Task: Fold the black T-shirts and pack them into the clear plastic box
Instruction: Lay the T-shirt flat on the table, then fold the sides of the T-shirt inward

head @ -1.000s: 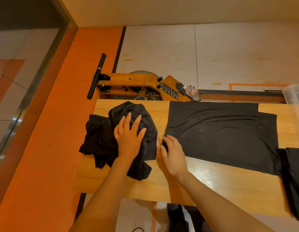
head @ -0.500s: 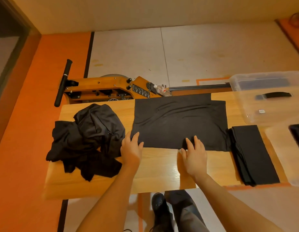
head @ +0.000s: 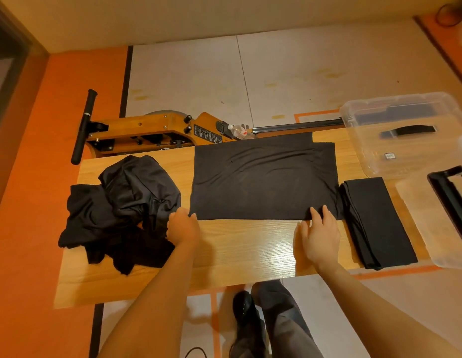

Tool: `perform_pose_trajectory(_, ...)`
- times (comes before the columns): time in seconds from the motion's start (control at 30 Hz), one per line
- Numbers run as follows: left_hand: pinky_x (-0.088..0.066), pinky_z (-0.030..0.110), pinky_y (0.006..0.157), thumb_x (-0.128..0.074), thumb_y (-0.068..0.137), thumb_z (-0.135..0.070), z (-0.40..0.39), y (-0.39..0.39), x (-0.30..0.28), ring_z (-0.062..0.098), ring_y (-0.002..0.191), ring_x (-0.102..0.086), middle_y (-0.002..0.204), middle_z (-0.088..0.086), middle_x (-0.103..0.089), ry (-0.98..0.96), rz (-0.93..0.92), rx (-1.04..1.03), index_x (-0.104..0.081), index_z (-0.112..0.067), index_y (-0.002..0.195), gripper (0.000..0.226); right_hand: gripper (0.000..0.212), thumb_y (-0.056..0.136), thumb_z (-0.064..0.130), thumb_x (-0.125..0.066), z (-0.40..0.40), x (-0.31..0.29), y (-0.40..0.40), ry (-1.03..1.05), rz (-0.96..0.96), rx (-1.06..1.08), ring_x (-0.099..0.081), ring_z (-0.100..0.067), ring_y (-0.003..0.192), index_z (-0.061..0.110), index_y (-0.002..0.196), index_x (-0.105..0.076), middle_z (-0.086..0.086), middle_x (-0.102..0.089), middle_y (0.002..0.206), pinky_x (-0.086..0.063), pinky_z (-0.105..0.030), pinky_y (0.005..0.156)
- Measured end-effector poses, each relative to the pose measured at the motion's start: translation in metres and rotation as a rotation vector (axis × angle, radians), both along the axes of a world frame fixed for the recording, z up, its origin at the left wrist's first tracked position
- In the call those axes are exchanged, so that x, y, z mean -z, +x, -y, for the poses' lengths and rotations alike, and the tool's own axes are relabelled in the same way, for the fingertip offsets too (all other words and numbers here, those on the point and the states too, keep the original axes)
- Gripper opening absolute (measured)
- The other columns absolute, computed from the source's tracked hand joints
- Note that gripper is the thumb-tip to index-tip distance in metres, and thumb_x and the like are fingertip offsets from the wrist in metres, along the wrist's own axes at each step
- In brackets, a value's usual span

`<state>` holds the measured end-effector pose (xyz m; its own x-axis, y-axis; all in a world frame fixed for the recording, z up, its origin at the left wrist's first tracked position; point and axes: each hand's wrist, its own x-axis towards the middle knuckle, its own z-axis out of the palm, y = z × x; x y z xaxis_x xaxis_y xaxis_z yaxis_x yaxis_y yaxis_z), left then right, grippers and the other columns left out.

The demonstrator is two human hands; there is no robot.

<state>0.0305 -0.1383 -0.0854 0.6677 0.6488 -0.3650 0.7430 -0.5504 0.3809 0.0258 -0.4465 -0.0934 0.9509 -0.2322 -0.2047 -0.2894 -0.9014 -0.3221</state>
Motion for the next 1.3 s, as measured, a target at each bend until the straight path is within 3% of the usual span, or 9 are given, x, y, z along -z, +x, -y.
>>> perform_pose_trajectory(0.2, -0.042, 0.035, 0.063, -0.053, 0.098, -0.017, 0.005, -0.011, -0.007, 0.029, 0.079, -0.054, 0.097, 0.014, -0.060, -0.074, 0.160, -0.063, -0.049, -0.011, 0.089, 0.011, 0.050, 0.103, 0.035, -0.042, 0.005, 0.002, -0.005, -0.051, -0.065, -0.043, -0.019, -0.032, 0.148, 0.015, 0.149, -0.037, -0.014, -0.025, 0.159, -0.024, -0.047, 0.117)
perform_pose_trajectory(0.5, -0.045, 0.038, 0.065, -0.058, 0.095, -0.014, -0.007, -0.033, -0.006, 0.032, 0.086, -0.060, 0.105, 0.013, -0.063, -0.066, 0.190, -0.100, -0.048, -0.010, 0.110, 0.019, 0.051, 0.103, 0.032, -0.043, 0.013, -0.001, -0.017, -0.098, -0.049, -0.043, -0.024, -0.031, 0.147, 0.012, 0.149, -0.037, -0.014, -0.030, 0.157, -0.023, -0.045, 0.118)
perform_pose_trajectory(0.63, -0.042, 0.037, 0.065, -0.057, 0.095, -0.013, -0.008, -0.049, -0.005, 0.034, 0.089, -0.060, 0.107, 0.014, -0.062, -0.053, 0.164, -0.121, -0.048, -0.009, 0.112, 0.020, 0.052, 0.103, 0.035, -0.042, 0.017, -0.001, -0.028, -0.154, -0.088, -0.103, -0.023, -0.030, 0.147, 0.015, 0.150, -0.035, -0.011, -0.028, 0.159, -0.021, -0.044, 0.118)
perform_pose_trajectory(0.9, -0.043, 0.040, 0.072, -0.057, 0.095, -0.011, -0.007, -0.073, -0.014, 0.037, 0.098, -0.059, 0.109, 0.017, -0.063, -0.090, 0.166, -0.175, -0.049, -0.006, 0.109, 0.017, 0.049, 0.099, 0.037, -0.051, 0.024, 0.001, -0.056, -0.198, -0.088, -0.161, -0.040, -0.033, 0.137, 0.016, 0.143, -0.048, -0.011, -0.043, 0.150, -0.029, -0.048, 0.113)
perform_pose_trajectory(1.03, -0.045, 0.039, 0.072, -0.058, 0.094, -0.012, -0.006, -0.080, -0.017, 0.035, 0.094, -0.060, 0.103, 0.016, -0.064, -0.108, 0.185, -0.186, -0.053, -0.006, 0.106, 0.015, 0.048, 0.097, 0.031, -0.056, 0.028, -0.005, -0.058, -0.097, -0.016, 0.020, -0.044, -0.035, 0.131, 0.010, 0.140, -0.049, -0.015, -0.045, 0.145, -0.040, -0.049, 0.106)
perform_pose_trajectory(1.17, -0.044, 0.036, 0.069, -0.059, 0.094, -0.013, -0.001, -0.077, -0.019, 0.029, 0.083, -0.058, 0.093, 0.013, -0.063, -0.132, 0.205, -0.166, -0.053, -0.007, 0.106, 0.015, 0.048, 0.101, 0.031, -0.049, 0.029, -0.010, -0.048, -0.043, -0.029, 0.214, -0.039, -0.036, 0.135, 0.008, 0.142, -0.046, -0.018, -0.040, 0.149, -0.038, -0.051, 0.107)
perform_pose_trajectory(1.3, -0.041, 0.035, 0.066, -0.056, 0.096, -0.018, 0.002, -0.075, -0.016, 0.026, 0.080, -0.056, 0.090, 0.012, -0.062, -0.147, 0.206, -0.148, -0.050, -0.007, 0.107, 0.016, 0.041, 0.099, 0.025, -0.054, 0.026, -0.018, -0.031, 0.086, -0.005, 0.358, -0.051, -0.039, 0.121, 0.004, 0.134, -0.049, -0.020, -0.057, 0.130, -0.046, -0.053, 0.096)
